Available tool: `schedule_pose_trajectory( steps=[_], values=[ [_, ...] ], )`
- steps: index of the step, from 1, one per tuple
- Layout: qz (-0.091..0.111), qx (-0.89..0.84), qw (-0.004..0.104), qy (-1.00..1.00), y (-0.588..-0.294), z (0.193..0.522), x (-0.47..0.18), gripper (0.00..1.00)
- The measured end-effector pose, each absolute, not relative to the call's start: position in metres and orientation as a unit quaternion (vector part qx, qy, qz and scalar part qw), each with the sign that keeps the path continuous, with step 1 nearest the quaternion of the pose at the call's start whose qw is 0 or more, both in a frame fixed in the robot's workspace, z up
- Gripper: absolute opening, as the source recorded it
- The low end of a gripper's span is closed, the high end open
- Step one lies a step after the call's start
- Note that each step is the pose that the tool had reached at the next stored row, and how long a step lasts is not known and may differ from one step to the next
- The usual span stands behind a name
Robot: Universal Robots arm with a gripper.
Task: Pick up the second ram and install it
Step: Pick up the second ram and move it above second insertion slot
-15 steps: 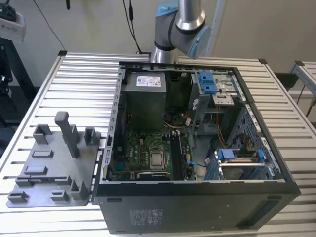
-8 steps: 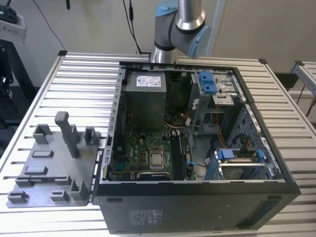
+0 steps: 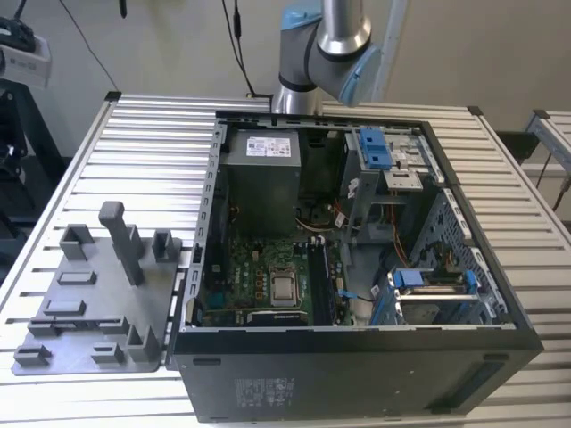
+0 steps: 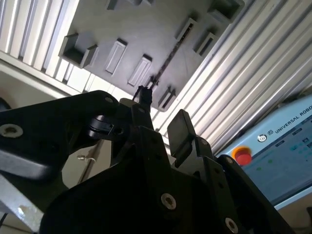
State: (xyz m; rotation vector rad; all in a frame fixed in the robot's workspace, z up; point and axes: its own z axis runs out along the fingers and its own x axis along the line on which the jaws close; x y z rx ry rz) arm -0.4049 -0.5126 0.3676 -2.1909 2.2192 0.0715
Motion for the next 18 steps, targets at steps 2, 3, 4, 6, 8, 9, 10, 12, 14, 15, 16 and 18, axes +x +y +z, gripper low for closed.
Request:
schedule_pose_trajectory(
  steps=[2,3,4,6,8,9,10,12,14,15,16,18],
  values=[
    [0.022,-0.703,0.011,0.711,-0.513,0.365,-0.405,0.42],
    [0.022,-0.704,0.011,0.71,-0.513,0.364,-0.405,0.42],
    [0.022,-0.705,0.012,0.709,-0.513,0.363,-0.405,0.42],
    [0.021,-0.707,0.012,0.706,-0.513,0.361,-0.405,0.42],
    [0.02,-0.709,0.013,0.704,-0.513,0.359,-0.405,0.42],
    [0.02,-0.71,0.013,0.704,-0.513,0.358,-0.405,0.42],
    [0.02,-0.711,0.013,0.703,-0.513,0.357,-0.405,0.42],
    [0.02,-0.711,0.013,0.703,-0.513,0.356,-0.405,0.42],
    [0.02,-0.711,0.013,0.703,-0.513,0.355,-0.405,0.42],
    [0.02,-0.711,0.013,0.703,-0.513,0.355,-0.405,0.42],
    [0.02,-0.711,0.013,0.703,-0.513,0.355,-0.405,0.42],
    [0.02,-0.711,0.013,0.703,-0.513,0.355,-0.405,0.42]
  ],
)
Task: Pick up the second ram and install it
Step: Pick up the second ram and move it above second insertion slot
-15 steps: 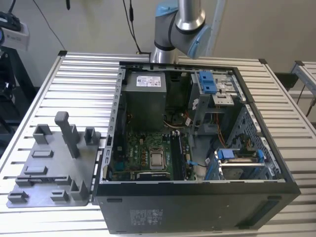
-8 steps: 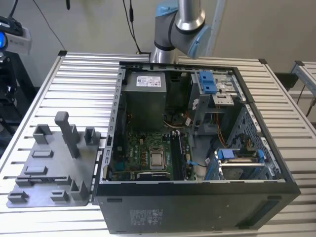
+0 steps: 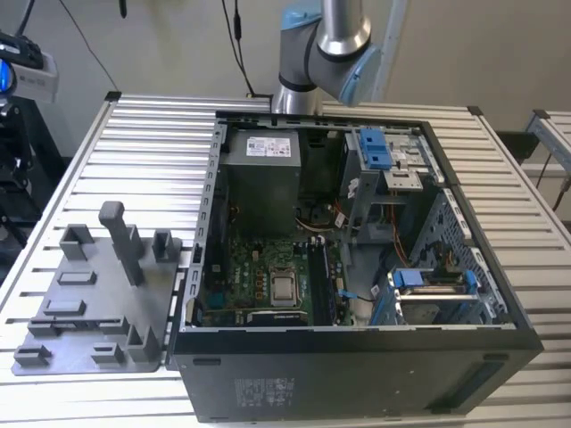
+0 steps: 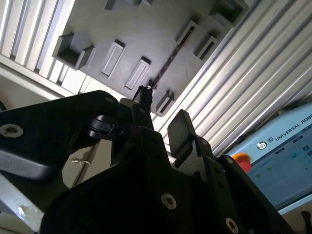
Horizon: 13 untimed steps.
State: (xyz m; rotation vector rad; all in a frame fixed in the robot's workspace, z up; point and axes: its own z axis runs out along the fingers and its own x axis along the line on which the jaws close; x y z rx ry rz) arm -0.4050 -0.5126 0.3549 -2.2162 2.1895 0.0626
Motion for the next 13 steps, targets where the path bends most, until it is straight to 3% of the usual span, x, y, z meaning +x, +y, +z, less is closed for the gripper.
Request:
schedule_pose_trajectory(
  steps=[13],
  values=[
    [0.019,-0.711,0.014,0.703,-0.513,0.341,-0.405,0.42]
  ],
)
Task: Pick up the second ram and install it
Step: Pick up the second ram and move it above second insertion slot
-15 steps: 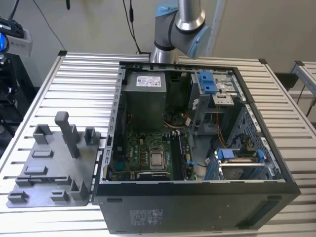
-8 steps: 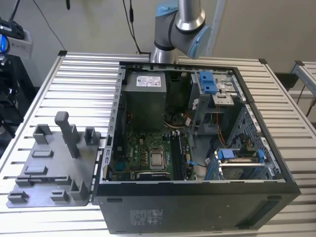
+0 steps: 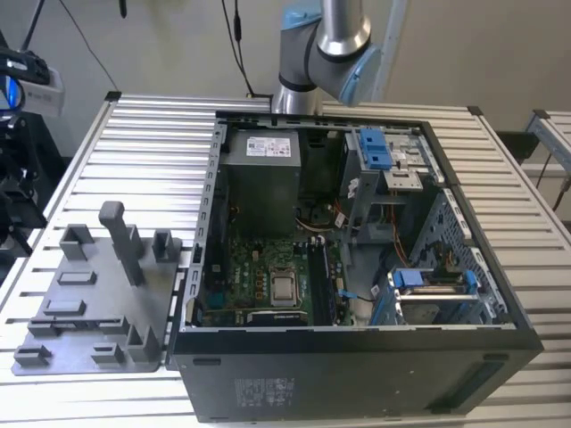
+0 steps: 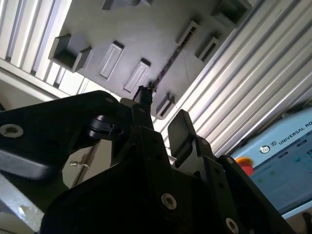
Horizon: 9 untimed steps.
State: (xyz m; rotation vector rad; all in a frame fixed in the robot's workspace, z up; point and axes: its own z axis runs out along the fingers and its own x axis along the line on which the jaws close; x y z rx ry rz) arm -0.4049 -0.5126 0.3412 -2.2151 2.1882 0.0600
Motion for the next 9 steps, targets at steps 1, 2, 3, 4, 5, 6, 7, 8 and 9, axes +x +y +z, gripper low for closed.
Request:
schedule_pose_trajectory(
  steps=[1,2,3,4,5,6,7,8,9],
  values=[
    [0.019,-0.711,0.014,0.703,-0.5126,0.3397,-0.4049,0.42],
    [0.019,-0.711,0.014,0.703,-0.5126,0.3383,-0.4049,0.42],
    [0.019,-0.711,0.014,0.703,-0.5126,0.337,-0.4049,0.42],
    [0.018,-0.711,0.014,0.703,-0.5126,0.3358,-0.4049,0.42],
    [0.018,-0.711,0.015,0.703,-0.5126,0.3345,-0.4049,0.42],
    [0.018,-0.711,0.015,0.703,-0.5126,0.3335,-0.4049,0.42],
    [0.017,-0.711,0.016,0.703,-0.5126,0.3326,-0.405,0.42],
    [0.017,-0.711,0.016,0.703,-0.5126,0.3315,-0.4049,0.42],
    [0.016,-0.711,0.017,0.703,-0.5126,0.3304,-0.4049,0.42]
  ],
)
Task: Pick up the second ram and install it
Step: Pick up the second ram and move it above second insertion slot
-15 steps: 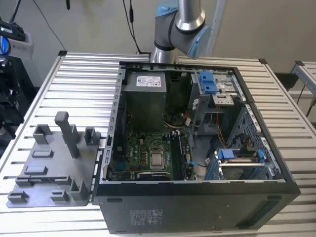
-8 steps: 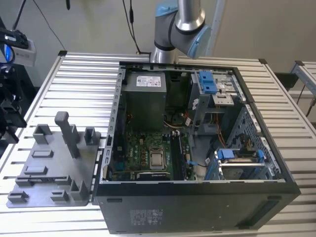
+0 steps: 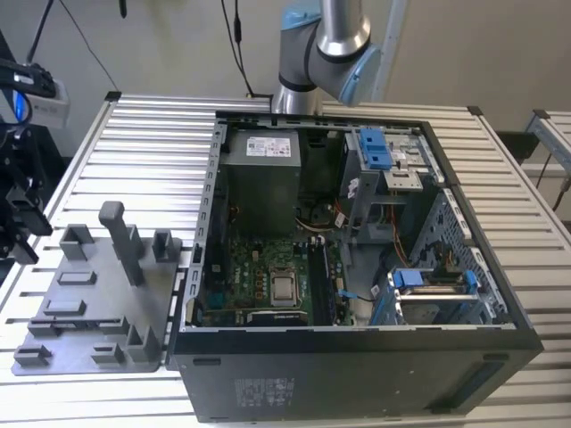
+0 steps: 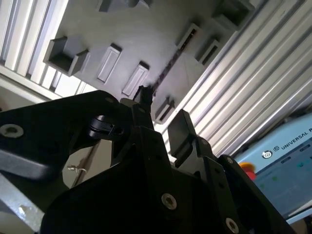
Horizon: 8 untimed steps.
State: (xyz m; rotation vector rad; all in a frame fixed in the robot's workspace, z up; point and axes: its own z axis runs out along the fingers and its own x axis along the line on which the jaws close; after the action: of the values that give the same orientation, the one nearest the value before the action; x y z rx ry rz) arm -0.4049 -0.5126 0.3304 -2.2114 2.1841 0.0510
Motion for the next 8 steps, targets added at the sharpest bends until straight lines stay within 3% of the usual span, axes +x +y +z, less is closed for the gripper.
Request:
schedule_pose_trajectory(
  steps=[8],
  values=[
    [0.015,-0.711,0.018,0.702,-0.5127,0.3214,-0.405,0.42]
  ],
)
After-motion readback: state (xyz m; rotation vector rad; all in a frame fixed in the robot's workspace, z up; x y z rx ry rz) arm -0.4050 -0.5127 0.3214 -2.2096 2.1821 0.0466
